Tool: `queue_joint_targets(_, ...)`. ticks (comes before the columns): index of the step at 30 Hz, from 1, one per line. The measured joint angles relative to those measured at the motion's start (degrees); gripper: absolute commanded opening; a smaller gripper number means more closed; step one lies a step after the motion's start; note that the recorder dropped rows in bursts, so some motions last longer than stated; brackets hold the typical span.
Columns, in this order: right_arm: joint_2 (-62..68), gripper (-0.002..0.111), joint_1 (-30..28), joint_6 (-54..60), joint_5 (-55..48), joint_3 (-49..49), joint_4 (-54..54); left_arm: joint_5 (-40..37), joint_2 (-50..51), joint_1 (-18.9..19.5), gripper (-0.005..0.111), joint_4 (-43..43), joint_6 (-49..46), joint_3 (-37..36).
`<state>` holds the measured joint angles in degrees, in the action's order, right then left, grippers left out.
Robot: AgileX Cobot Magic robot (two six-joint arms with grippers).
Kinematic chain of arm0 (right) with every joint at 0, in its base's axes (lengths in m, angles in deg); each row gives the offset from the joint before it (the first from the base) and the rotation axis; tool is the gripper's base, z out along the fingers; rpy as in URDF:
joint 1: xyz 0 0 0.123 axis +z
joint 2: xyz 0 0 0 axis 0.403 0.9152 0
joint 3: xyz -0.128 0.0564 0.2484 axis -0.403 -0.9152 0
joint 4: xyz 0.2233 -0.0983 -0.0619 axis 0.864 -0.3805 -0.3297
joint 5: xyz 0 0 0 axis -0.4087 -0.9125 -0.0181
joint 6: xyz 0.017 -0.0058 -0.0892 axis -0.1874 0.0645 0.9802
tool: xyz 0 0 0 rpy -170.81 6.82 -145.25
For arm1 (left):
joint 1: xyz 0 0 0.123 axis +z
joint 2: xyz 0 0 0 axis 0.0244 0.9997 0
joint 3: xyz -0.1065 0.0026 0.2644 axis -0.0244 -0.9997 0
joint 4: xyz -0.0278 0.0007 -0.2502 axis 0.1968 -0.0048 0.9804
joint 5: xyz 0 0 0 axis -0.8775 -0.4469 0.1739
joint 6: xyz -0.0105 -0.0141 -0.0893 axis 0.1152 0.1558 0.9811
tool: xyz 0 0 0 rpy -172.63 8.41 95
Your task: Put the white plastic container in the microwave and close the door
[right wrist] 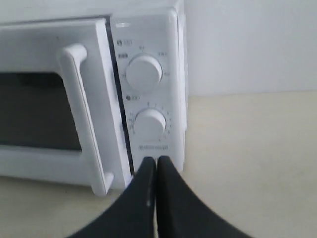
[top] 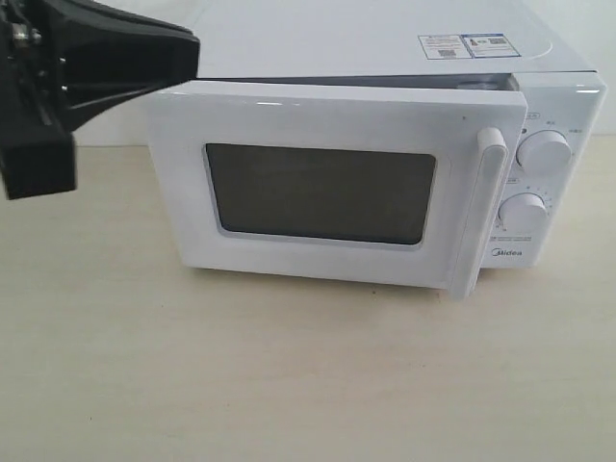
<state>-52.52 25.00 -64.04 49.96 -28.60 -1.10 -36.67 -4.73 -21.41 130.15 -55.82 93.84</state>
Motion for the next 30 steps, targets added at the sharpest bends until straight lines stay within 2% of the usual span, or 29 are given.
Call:
queue_joint_targets(3,0.0,0.0,0.0,-1.3,10.3,0.0,0.6,-0.2,-4.5,0.0,0.004,-6.8,8.9,0.0)
queue_joint_targets(5,-0.1,0.0,0.0,-4.2,21.5,0.0,1.9,-1.8,-7.3,0.0,0.004,-11.5,13.8,0.0)
queue_joint_targets(6,-0.1,0.0,0.0,-5.8,31.5,0.0,2.4,-3.2,-8.5,0.0,0.004,-14.3,15.7,0.0)
queue_joint_targets(10,-0.3,0.0,0.0,-13.0,59.6,0.0,2.7,-5.1,-8.8,0.0,0.004,-16.4,17.7,0.0)
queue_joint_targets(13,-0.3,0.0,0.0,-15.6,67.8,5.9,2.7,-6.3,-8.8,0.0,0.004,-16.8,18.3,0.0)
queue_joint_targets(14,-0.3,0.0,0.0,-16.8,67.5,8.8,2.7,-6.3,-8.8,0.0,0.004,-16.8,18.3,0.0)
queue_joint_targets(16,-0.4,0.0,0.0,-21.9,60.7,16.9,0.0,-6.4,-8.8,0.0,0.004,-16.8,18.5,0.0)
queue_joint_targets(18,0.8,0.0,0.0,-31.8,51.9,24.3,-10.0,-6.4,-8.8,0.0,0.004,-16.8,19.2,0.0)
queue_joint_targets(23,6.8,0.0,0.0,-59.4,41.6,35.5,-44.7,-6.4,-8.8,0.0,0.004,-16.8,19.4,0.0)
queue_joint_targets(30,15.9,0.0,0.0,-97.5,40.5,38.8,-85.3,-6.5,-8.8,0.0,0.004,-16.8,19.8,0.0)
